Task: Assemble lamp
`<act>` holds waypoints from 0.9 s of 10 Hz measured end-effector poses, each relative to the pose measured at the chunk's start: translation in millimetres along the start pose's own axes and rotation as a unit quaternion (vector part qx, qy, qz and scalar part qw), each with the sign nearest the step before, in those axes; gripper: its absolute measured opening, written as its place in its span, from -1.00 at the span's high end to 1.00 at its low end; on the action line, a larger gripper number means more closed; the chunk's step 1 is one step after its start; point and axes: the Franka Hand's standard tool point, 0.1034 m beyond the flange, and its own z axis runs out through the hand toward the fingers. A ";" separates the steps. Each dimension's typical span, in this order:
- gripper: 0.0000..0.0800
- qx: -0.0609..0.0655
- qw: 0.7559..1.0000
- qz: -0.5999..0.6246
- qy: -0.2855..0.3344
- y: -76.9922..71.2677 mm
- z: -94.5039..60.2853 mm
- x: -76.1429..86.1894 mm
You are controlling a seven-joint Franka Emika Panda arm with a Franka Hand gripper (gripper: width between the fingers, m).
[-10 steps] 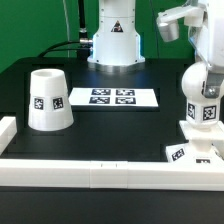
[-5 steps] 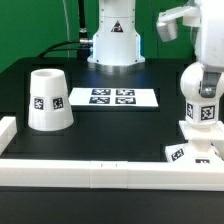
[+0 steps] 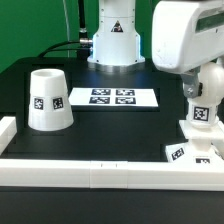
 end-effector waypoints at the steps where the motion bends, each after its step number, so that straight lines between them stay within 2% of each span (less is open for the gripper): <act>1: -0.45 0.000 1.000 0.024 0.000 -0.1 0.0 0.1; 4: -0.45 0.002 0.993 0.122 0.002 0.2 0.0 -0.3; 5: -0.45 0.007 0.985 0.174 0.007 0.0 0.3 -2.7; 8: -0.45 0.005 0.946 0.322 0.030 0.6 0.9 -5.2; 9: -0.45 0.009 0.926 0.377 0.032 1.2 1.0 -6.3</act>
Offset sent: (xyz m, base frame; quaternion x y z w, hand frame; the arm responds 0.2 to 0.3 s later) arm 0.0000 0.0000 0.0000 0.0000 0.0000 0.1938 0.9810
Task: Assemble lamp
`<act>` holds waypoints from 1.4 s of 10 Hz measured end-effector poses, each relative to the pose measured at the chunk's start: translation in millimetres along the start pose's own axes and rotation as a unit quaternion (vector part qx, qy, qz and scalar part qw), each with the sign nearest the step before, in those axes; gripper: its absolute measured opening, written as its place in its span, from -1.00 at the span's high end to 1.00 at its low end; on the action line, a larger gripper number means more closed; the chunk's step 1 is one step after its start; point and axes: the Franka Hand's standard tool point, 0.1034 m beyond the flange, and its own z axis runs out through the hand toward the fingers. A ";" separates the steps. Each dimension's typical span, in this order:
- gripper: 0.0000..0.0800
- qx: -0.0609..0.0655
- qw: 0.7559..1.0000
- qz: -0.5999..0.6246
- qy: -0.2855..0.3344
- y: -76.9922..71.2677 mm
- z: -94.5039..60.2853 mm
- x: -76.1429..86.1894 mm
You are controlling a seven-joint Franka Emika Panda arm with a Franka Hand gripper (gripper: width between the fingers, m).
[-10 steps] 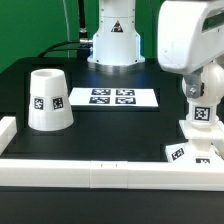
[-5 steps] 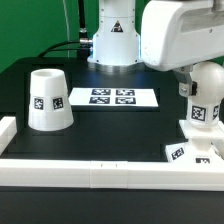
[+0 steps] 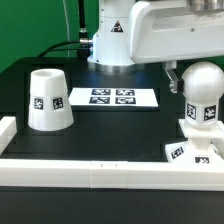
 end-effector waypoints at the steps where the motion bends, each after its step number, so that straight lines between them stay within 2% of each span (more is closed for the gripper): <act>1: -0.45 0.001 0.999 0.044 0.001 0.7 0.1 0.2; 4: -0.45 0.012 0.983 0.186 -0.001 2.8 0.2 0.7; 6: -0.45 0.020 0.956 0.294 -0.007 1.7 1.4 -0.6; 7: -0.45 0.020 0.938 0.347 -0.009 -0.1 2.1 -1.5; 11: -0.47 0.027 0.899 0.437 -0.015 -0.2 2.7 -1.0; 12: -0.47 0.028 0.907 0.421 -0.014 -0.4 3.1 -1.2; 13: -0.70 0.028 0.914 0.405 -0.014 -0.5 3.4 -1.3; 14: -0.74 0.027 0.924 0.380 -0.016 -0.8 2.9 -1.6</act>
Offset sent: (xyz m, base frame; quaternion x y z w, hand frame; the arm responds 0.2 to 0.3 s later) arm 0.0028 -0.0035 0.0002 0.0112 -0.0225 0.2700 0.9625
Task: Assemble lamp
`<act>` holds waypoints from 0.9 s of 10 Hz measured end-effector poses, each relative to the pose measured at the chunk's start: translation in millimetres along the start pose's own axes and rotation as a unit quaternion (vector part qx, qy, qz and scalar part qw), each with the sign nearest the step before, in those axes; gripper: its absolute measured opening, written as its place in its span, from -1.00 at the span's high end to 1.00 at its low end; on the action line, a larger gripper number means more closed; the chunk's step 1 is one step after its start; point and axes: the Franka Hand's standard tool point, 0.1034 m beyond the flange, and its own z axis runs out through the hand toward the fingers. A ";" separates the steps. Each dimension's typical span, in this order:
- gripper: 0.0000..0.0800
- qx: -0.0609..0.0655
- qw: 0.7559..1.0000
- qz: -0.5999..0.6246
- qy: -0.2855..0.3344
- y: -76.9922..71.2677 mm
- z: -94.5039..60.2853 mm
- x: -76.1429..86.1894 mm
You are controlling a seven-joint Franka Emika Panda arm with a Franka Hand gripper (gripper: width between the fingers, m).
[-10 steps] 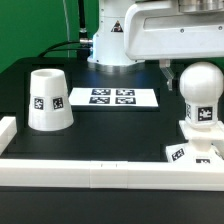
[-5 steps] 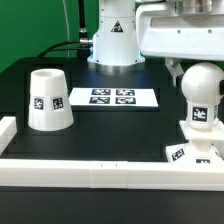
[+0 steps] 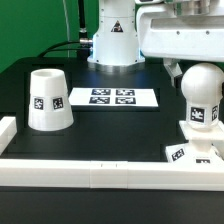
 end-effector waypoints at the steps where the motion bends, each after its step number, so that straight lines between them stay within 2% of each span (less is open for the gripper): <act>1: -0.74 -0.005 0.999 -0.048 -0.002 -0.8 -1.7 0.2; 2: -0.74 -0.016 0.992 -0.128 -0.005 -2.3 -3.3 0.1; 7: -0.75 -0.015 0.956 -0.293 -0.006 -3.4 -3.3 1.2; 8: -0.75 -0.014 0.944 -0.331 -0.007 -3.4 -3.3 1.2; 9: -0.75 -0.024 0.918 -0.396 -0.003 -3.1 -4.1 1.7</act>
Offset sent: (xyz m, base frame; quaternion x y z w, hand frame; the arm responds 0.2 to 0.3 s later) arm 0.0000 0.0000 0.0000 0.0000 0.0000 -0.1938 0.9810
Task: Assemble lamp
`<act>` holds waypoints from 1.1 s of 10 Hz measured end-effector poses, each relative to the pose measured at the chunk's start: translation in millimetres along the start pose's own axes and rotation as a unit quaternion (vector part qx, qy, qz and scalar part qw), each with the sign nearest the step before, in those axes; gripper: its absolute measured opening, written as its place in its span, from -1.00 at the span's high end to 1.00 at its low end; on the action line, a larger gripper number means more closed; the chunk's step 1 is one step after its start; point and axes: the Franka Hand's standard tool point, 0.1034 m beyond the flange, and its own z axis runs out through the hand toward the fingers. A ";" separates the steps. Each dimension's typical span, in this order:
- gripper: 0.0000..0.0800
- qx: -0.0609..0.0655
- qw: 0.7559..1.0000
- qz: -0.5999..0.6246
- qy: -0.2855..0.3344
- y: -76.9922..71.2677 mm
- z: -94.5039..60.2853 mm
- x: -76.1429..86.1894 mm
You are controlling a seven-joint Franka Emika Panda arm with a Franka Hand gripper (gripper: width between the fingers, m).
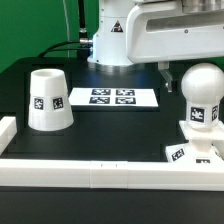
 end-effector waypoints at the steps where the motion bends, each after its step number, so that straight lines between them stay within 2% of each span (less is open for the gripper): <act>1: -0.75 -0.008 0.999 -0.053 0.001 -0.1 -1.5 0.4; 2: -0.75 -0.008 0.997 -0.075 0.001 -0.5 -1.7 0.5; 3: -0.75 -0.015 0.989 -0.149 0.000 -0.4 -1.5 0.4; 5: -0.75 -0.015 0.966 -0.256 -0.003 0.7 0.9 -0.2; 9: -0.75 -0.019 0.928 -0.371 -0.006 2.8 0.9 0.0; 10: -0.75 -0.031 0.900 -0.435 -0.007 2.1 1.3 0.8; 11: -0.75 -0.037 0.878 -0.478 -0.007 1.6 2.1 1.1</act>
Offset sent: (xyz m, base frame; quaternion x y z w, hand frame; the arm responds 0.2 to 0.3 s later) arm 0.0005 0.0081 -0.0011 0.0032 0.0088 -0.2309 0.9729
